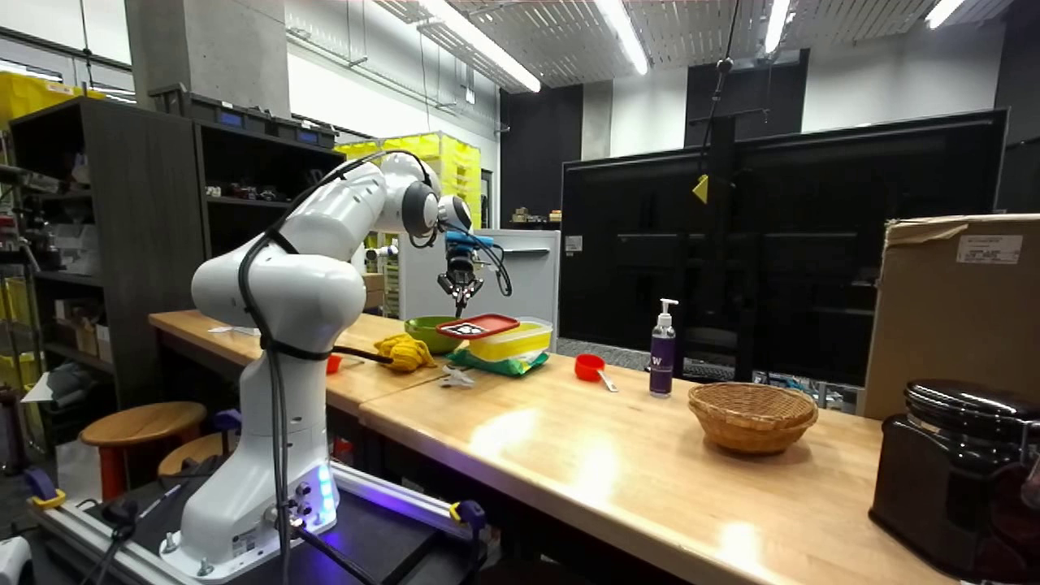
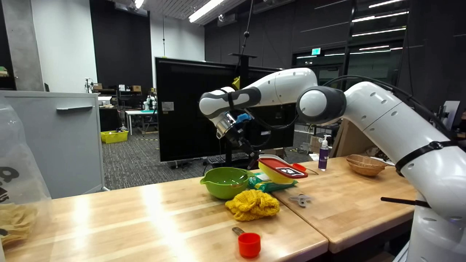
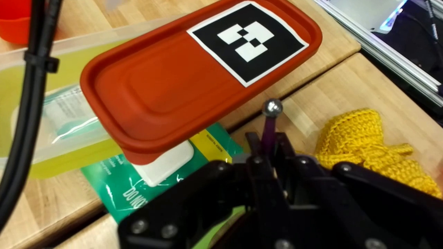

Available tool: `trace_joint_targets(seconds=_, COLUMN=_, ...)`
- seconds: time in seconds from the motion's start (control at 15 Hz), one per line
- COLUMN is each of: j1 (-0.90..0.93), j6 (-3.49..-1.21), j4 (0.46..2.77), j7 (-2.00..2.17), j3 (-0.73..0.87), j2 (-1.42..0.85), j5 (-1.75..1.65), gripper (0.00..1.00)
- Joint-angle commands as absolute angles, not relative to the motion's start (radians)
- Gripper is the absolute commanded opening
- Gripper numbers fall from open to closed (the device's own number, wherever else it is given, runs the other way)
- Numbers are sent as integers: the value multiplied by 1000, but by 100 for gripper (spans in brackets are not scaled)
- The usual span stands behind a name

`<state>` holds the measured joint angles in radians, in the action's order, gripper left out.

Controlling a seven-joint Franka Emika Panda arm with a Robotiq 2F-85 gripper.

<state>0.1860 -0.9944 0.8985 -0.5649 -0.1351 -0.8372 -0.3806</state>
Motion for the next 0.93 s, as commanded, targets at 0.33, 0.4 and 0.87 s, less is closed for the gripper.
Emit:
trace_joint_targets(seconds=0.33, j1=244, j6=-930, j4=714, j7=-587, j3=-119, j2=-957, j5=-377, gripper=3)
trace_joint_targets(seconds=0.4, j1=250, j6=-928, j4=697, j7=-589, j3=-116, j2=-975, j5=-380, gripper=3)
trace_joint_targets(seconds=0.87, j1=273, j6=-919, j4=597, j7=-625, j3=-80, j2=-1074, j5=-397, gripper=3)
